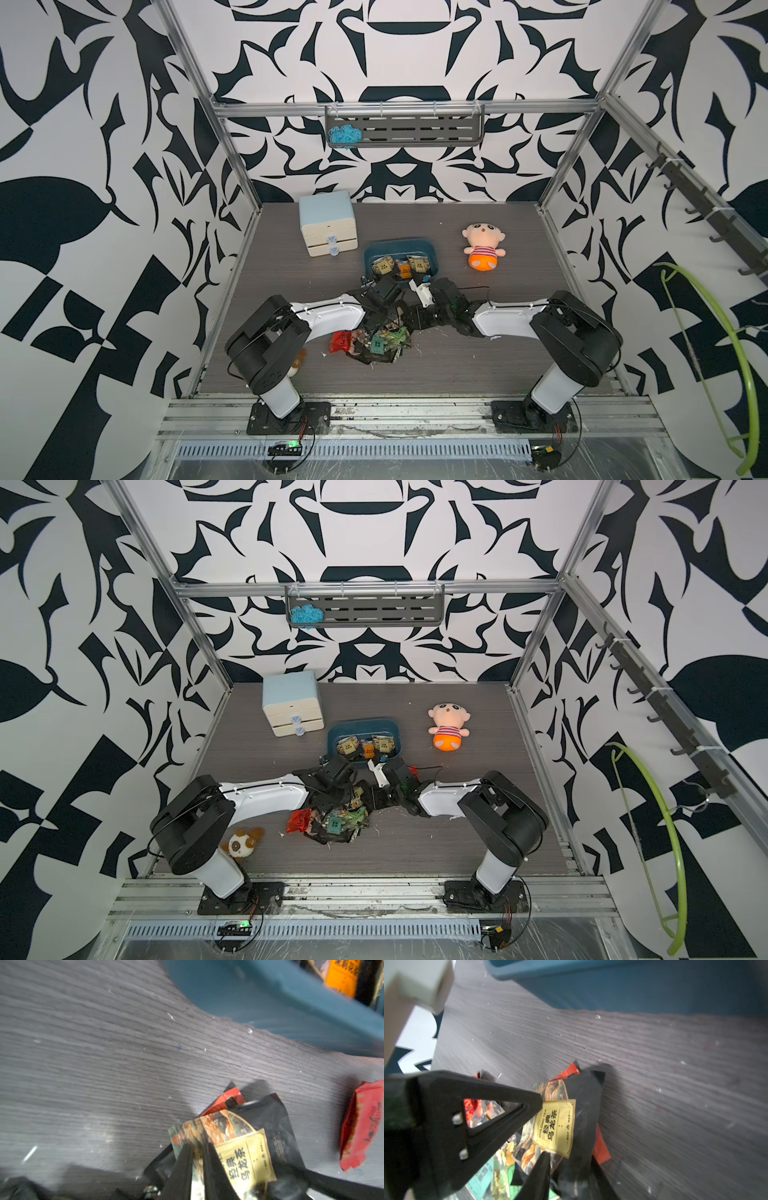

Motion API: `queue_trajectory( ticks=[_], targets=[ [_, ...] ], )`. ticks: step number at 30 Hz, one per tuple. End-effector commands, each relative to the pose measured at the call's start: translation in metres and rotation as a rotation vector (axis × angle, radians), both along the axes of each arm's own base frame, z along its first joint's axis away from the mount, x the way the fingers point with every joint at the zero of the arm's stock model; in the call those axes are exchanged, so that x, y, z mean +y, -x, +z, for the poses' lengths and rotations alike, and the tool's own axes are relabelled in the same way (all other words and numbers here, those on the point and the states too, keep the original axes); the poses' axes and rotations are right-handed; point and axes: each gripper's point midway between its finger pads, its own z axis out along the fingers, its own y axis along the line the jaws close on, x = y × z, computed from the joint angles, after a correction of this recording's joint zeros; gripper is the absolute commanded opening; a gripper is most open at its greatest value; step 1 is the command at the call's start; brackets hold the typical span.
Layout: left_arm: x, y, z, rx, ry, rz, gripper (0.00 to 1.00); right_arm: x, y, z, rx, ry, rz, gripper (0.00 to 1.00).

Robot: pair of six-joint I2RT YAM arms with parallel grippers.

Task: Put the tea bags into the storage box
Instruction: Pick up the tea bag from the center of the board.

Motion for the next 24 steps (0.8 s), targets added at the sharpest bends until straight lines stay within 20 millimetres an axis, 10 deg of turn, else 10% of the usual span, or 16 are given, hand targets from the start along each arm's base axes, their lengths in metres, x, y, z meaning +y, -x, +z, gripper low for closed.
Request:
queue_trajectory(
  ticks=[1,13,24],
  targets=[
    [0.010,0.014,-0.012,0.052,-0.037,-0.008,0.16,0.008,-0.007,0.017,-0.040,-0.028,0.009,0.29],
    [0.007,0.012,0.006,0.000,-0.010,-0.027,0.17,0.000,-0.008,0.030,-0.103,-0.020,-0.003,0.00],
    [0.014,0.010,0.056,-0.129,0.064,-0.027,0.59,-0.024,-0.008,0.051,-0.228,0.000,-0.065,0.00]
  ],
)
